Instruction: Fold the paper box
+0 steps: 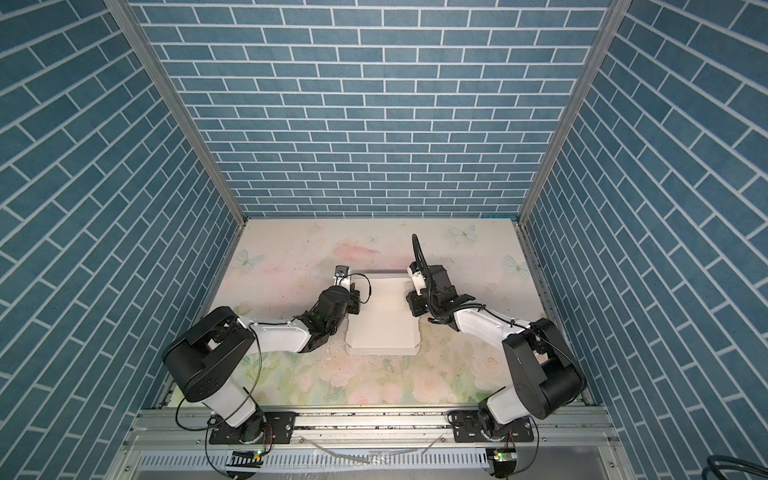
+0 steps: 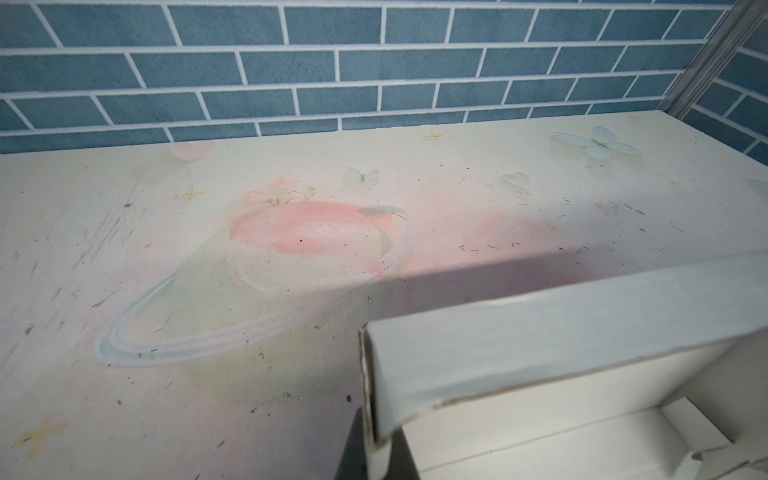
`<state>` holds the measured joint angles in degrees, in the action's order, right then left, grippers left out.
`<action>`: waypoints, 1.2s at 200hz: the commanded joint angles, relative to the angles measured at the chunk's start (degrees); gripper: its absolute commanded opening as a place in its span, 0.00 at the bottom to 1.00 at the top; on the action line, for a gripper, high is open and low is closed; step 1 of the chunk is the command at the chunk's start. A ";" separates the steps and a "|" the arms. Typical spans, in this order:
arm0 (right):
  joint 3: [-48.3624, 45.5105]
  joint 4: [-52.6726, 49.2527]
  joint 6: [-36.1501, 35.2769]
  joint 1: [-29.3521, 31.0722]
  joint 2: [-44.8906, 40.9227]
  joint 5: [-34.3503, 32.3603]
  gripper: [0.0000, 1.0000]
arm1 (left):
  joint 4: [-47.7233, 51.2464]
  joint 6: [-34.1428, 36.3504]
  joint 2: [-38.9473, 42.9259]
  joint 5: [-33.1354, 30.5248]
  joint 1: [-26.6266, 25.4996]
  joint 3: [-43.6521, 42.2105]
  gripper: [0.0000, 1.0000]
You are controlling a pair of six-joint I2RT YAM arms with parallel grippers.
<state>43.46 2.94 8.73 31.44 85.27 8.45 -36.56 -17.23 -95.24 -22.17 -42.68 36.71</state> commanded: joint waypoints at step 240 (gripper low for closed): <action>2.59 15.75 -1.76 -0.07 8.20 -8.62 0.20 | 8.59 1.78 -4.53 6.07 -0.66 -0.67 0.00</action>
<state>43.70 17.15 8.51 31.11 92.82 1.06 -37.23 -16.19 -96.36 -21.78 -42.63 37.47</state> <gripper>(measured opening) 0.196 0.076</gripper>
